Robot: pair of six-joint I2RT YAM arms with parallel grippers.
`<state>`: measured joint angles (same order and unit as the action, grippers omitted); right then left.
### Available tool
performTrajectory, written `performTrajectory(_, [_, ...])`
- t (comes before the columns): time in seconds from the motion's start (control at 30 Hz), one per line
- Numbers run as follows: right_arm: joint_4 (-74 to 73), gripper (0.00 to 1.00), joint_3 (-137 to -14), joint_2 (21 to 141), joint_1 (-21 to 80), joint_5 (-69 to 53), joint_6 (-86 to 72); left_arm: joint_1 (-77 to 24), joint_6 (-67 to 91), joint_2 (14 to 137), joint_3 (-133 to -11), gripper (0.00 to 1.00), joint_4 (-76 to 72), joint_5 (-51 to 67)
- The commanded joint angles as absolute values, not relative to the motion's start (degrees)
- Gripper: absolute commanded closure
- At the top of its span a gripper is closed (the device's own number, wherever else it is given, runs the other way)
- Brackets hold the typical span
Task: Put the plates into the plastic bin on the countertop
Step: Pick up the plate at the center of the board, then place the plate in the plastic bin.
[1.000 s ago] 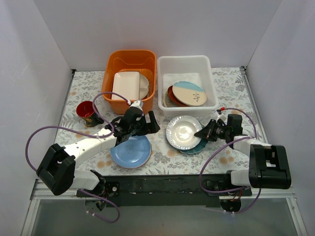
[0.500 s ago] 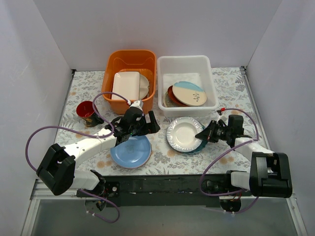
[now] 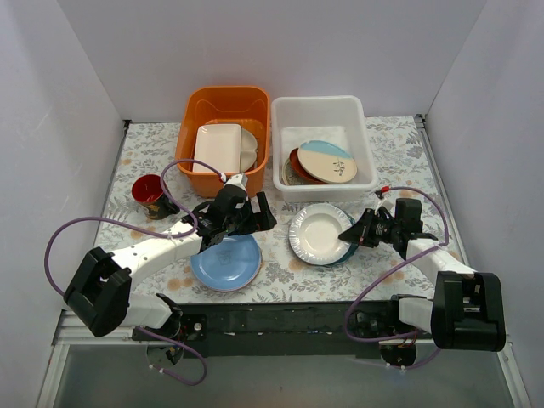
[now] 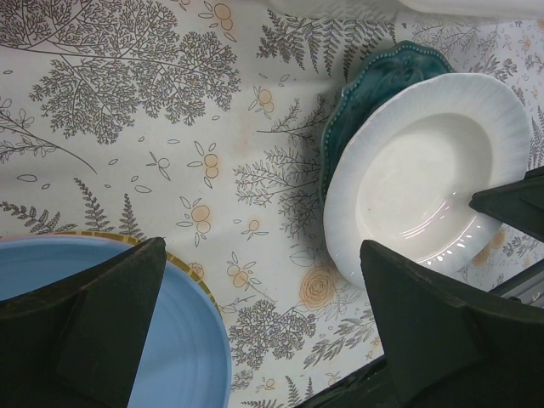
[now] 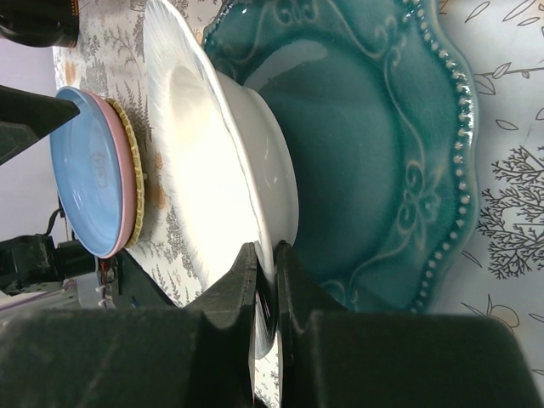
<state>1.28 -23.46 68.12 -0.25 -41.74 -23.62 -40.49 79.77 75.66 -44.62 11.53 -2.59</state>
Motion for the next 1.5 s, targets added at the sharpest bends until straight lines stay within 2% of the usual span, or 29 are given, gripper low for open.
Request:
performTrajectory(0.0, [1.32, 0.99, -26.72, 66.27, -0.09, -44.21, -22.67, -40.78, 79.72, 75.15, -44.74, 0.02, 11.16, -3.08])
performTrajectory(0.83, [-4.22, 0.99, -34.1, 60.03, -0.09, -49.13, -23.99, -40.87, 79.1, 76.02, -45.88, 0.02, 11.16, -2.2])
performTrajectory(1.47, [-3.08, 0.99, -42.09, 62.84, -0.09, -49.83, -25.93, -40.87, 78.84, 76.2, -46.58, 0.02, 11.07, -2.28])
